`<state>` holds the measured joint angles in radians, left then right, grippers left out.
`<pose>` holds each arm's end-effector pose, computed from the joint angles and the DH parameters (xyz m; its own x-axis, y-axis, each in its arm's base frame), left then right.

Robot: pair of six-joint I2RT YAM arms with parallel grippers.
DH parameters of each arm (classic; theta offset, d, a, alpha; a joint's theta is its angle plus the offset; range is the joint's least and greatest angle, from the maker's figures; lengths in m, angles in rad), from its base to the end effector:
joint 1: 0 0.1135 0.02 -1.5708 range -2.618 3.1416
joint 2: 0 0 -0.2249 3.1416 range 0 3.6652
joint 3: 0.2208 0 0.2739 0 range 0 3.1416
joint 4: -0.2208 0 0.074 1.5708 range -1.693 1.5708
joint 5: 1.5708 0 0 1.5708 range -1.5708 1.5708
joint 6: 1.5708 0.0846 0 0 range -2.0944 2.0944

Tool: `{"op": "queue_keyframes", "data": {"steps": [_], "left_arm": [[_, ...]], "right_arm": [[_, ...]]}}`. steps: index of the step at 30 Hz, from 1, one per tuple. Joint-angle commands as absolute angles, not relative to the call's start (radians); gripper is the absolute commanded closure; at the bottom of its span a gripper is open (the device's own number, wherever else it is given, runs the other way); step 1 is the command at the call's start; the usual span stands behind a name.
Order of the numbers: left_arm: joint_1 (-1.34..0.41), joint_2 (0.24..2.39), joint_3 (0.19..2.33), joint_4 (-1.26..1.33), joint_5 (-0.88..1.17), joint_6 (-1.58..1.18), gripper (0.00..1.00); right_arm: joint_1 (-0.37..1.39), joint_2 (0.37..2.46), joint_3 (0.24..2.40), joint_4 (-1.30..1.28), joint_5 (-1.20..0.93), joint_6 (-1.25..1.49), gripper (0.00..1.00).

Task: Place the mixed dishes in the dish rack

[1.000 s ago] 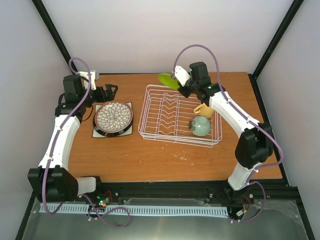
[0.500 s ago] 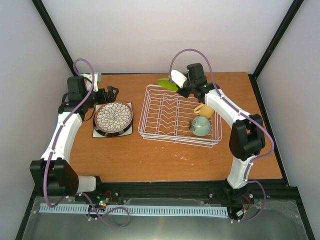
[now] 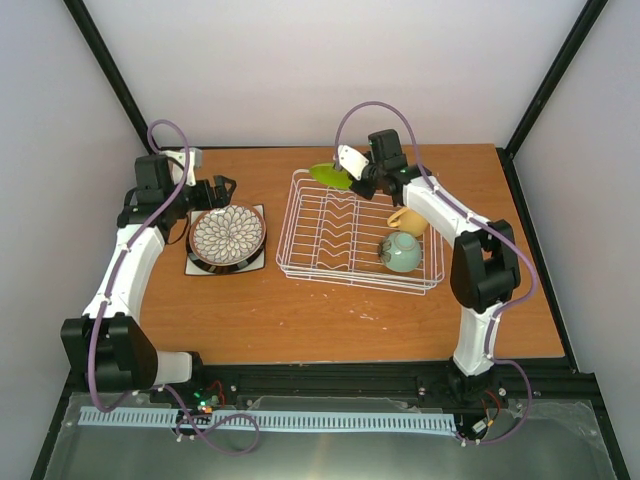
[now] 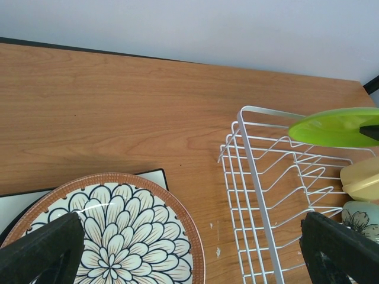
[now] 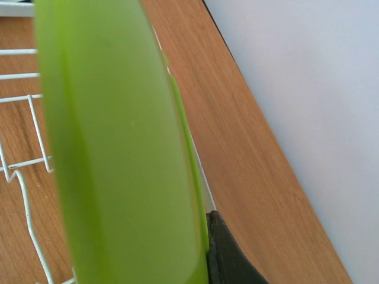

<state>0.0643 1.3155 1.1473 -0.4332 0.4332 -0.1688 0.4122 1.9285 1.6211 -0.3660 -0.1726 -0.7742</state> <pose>0.3626 -0.0122 0.2602 -0.6048 -0.1917 -0.7729 0.1882 0.9087 -0.3727 0.4474 0.2115 0.2023 -0.0466 -0.7721 -0.6338 -0.7696 0.4322 -0.4699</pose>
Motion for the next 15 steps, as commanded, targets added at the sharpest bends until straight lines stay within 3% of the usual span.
{"op": "queue_keyframes", "data": {"steps": [1,15], "left_arm": [[0.075,1.313,1.142,-0.405,0.427,-0.143,0.00],[0.087,1.335,1.138,-0.394,0.419,-0.137,0.00]], "right_arm": [[0.400,1.957,1.653,-0.353,-0.188,-0.784,0.97],[0.360,2.031,1.699,-0.384,-0.217,-0.819,0.97]]}}
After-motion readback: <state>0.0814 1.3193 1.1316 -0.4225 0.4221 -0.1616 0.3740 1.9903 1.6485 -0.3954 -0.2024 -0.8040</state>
